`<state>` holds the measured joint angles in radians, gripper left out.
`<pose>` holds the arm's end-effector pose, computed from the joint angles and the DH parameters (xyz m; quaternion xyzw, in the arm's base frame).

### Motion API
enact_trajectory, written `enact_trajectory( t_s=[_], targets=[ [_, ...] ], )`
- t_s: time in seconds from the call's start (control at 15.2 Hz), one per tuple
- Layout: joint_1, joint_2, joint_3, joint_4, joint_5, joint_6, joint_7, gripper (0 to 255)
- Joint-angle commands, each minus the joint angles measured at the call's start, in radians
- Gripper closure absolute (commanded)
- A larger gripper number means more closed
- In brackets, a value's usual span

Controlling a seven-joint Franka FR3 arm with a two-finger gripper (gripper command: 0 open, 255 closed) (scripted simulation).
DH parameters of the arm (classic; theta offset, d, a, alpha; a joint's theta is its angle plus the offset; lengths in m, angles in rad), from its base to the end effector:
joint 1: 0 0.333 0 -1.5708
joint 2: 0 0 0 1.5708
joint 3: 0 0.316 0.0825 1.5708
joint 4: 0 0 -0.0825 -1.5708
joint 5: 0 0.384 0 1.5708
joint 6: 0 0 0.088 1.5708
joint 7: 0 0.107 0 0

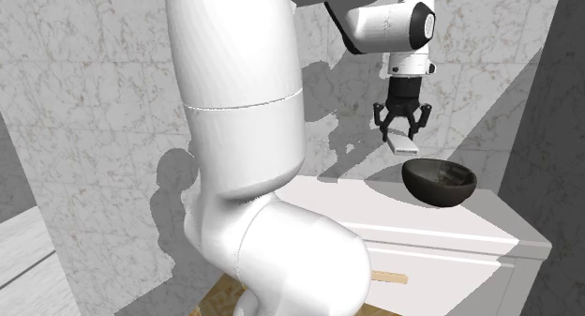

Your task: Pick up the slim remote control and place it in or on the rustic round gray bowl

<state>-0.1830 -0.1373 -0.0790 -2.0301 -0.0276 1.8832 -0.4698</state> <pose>0.4974 -0.1371 0.5060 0.9941 0.1084 -0.0074 0.0054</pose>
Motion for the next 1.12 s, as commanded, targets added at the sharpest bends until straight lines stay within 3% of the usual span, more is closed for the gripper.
enact_trajectory(
  t_s=[0.0, 0.46, 1.06],
  targets=[
    [-0.02, 0.048, -0.027, 0.056, 0.0, -0.007, -0.049, 255],
    [-0.092, 0.25, -0.099, 0.301, 0.03, -0.051, -0.2, 255],
    [-0.093, 0.267, -0.097, 0.202, 0.033, 0.066, -0.201, 255]
  ],
)
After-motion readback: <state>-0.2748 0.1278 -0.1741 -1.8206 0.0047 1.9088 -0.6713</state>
